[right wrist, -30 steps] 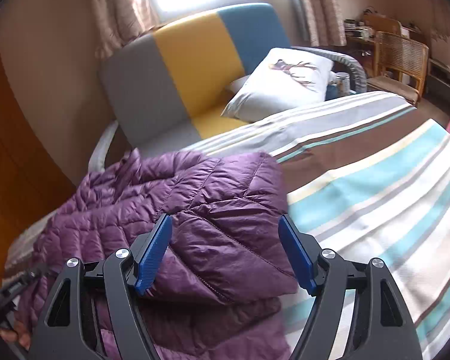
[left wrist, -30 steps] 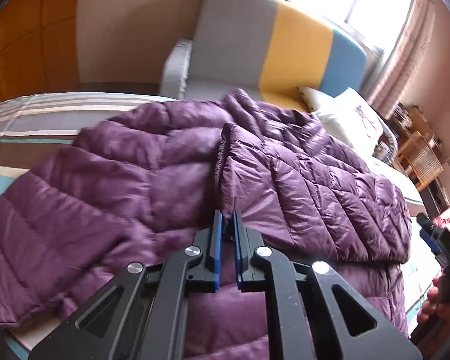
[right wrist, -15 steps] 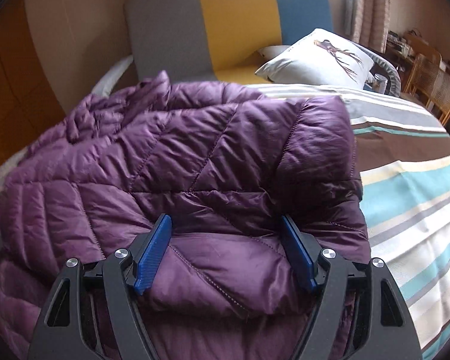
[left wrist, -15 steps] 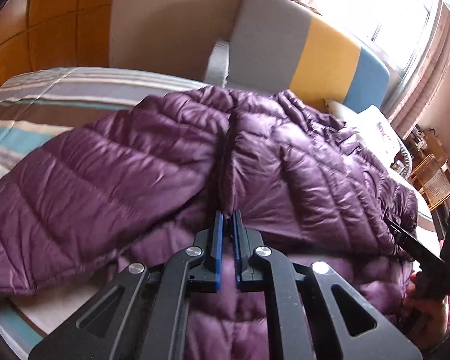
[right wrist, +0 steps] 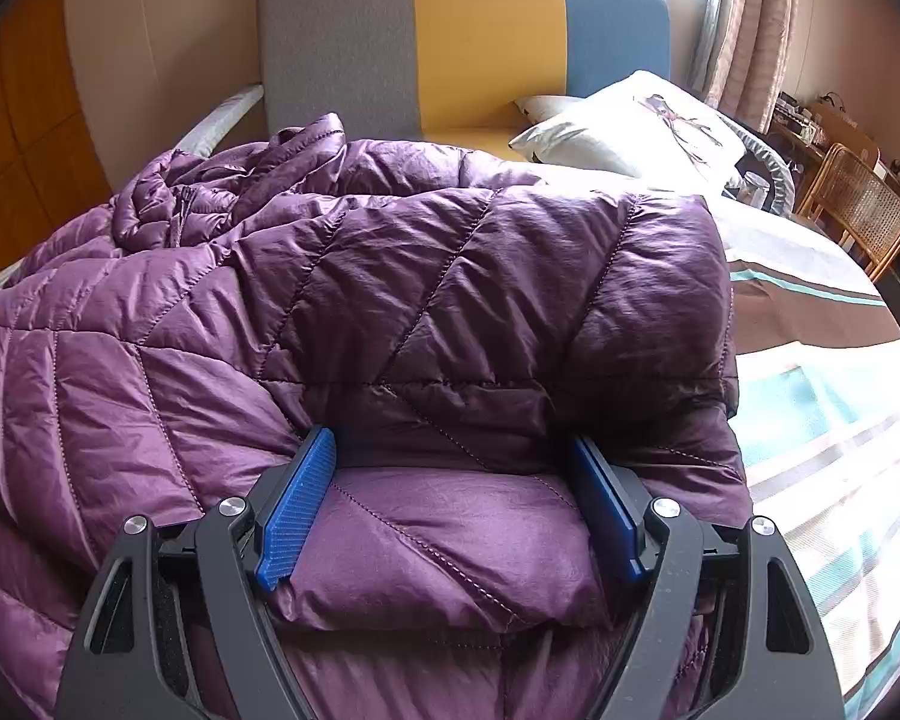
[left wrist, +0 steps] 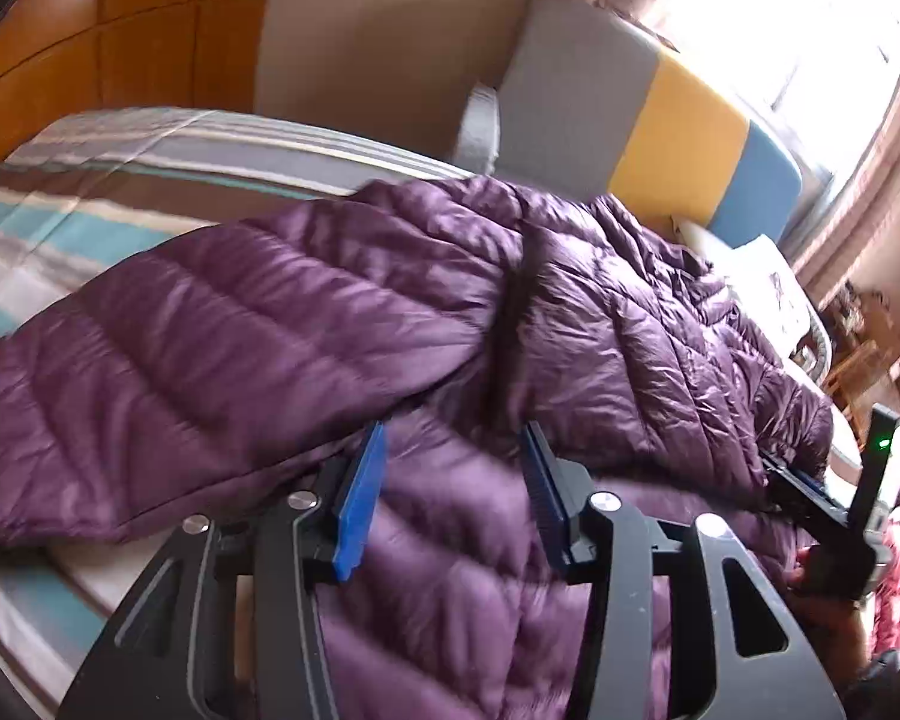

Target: Fold large clothes

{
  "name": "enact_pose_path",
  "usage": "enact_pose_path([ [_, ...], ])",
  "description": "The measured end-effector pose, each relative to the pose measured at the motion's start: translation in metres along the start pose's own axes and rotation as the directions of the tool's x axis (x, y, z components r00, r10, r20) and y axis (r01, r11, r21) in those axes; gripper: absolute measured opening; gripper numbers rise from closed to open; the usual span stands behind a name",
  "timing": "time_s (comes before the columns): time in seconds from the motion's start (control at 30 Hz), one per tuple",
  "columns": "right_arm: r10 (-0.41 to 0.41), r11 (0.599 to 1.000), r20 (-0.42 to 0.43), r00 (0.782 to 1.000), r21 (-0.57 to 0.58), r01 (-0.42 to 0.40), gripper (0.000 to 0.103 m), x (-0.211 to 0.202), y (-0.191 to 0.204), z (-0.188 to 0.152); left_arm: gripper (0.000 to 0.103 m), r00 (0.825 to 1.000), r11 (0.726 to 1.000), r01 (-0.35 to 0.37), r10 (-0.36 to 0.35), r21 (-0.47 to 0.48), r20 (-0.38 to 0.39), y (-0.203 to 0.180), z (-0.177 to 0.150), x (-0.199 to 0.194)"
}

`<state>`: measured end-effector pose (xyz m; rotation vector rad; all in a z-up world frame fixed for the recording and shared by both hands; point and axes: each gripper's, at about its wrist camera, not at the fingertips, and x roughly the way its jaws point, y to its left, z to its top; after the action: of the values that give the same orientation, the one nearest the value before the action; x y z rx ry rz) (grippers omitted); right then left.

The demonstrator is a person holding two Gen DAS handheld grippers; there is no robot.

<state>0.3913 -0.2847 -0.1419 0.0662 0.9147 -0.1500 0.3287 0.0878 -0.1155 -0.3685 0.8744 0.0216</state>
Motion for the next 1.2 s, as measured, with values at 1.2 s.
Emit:
enact_pose_path([
  [1.2,-0.017,1.000,0.007,1.000,-0.002,0.017,0.079,-0.006,0.000,-0.001,0.041,0.970,0.751,-0.168,0.241,-0.638,0.029,0.230,-0.023,-0.060],
])
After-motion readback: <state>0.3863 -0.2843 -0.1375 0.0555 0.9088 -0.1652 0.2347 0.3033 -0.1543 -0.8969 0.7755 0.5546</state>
